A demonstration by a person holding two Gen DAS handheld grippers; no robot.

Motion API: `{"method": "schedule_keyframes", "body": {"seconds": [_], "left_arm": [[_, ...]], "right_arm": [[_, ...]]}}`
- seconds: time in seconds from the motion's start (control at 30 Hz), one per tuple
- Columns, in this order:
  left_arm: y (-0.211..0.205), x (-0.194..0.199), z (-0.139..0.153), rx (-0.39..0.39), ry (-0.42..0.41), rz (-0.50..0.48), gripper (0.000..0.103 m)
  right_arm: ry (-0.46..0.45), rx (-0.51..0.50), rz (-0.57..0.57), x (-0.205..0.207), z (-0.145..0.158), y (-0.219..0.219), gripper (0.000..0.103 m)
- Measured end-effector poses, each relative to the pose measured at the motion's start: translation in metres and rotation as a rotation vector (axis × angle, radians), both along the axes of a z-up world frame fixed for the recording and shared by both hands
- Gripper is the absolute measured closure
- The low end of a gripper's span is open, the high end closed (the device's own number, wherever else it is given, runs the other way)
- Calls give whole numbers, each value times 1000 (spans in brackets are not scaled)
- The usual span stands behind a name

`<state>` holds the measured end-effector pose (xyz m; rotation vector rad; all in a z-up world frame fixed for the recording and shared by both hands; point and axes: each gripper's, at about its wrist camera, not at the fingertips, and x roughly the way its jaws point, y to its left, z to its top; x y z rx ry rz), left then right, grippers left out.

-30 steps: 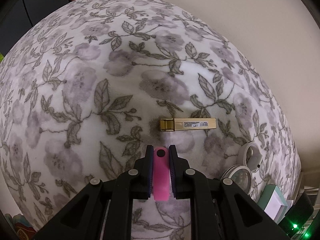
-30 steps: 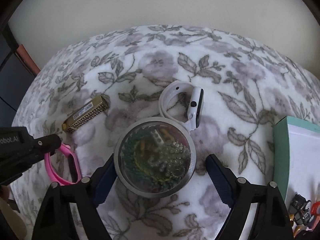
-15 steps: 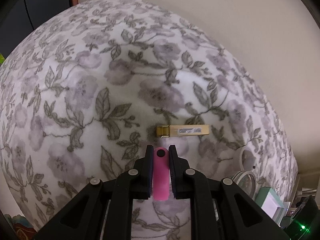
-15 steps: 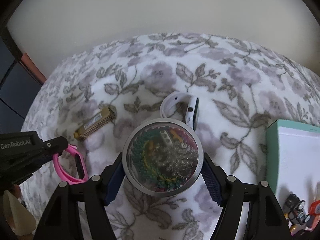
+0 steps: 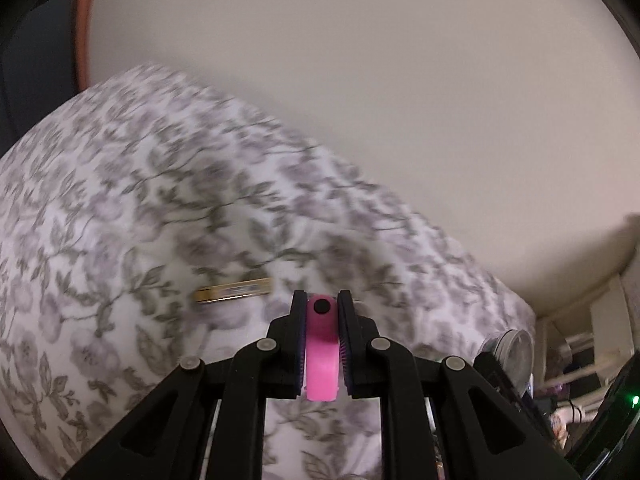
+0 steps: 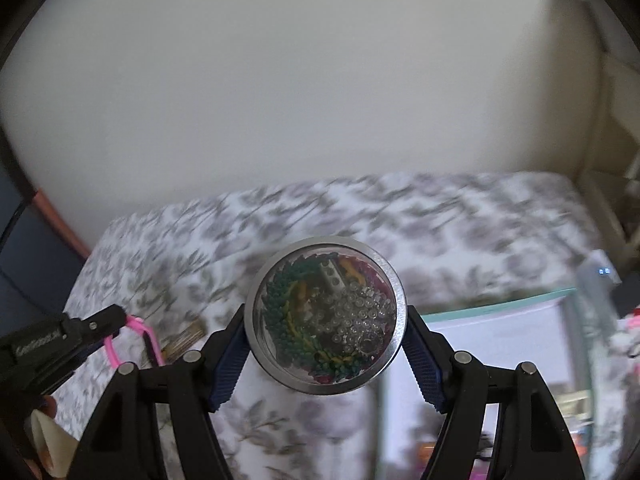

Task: Organize rigid objects
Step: 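Carry the pink band and bead tin over the tray with both grippers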

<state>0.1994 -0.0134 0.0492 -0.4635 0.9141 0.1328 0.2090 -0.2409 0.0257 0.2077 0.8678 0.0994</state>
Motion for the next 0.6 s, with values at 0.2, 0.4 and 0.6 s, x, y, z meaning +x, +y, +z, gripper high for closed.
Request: {"method": "schedule_keyframes", "body": {"seconds": [0.2, 0.4, 0.6], "left_arm": [[-56, 4, 5, 40, -21, -139, 88], [-116, 3, 5, 75, -39, -278, 88], [-163, 8, -6, 91, -36, -355, 88]], "right_arm": [[-15, -73, -137, -12, 20, -52, 28], [-18, -104, -261, -26, 28, -112, 28], [6, -104, -357, -37, 21, -160, 28]]}}
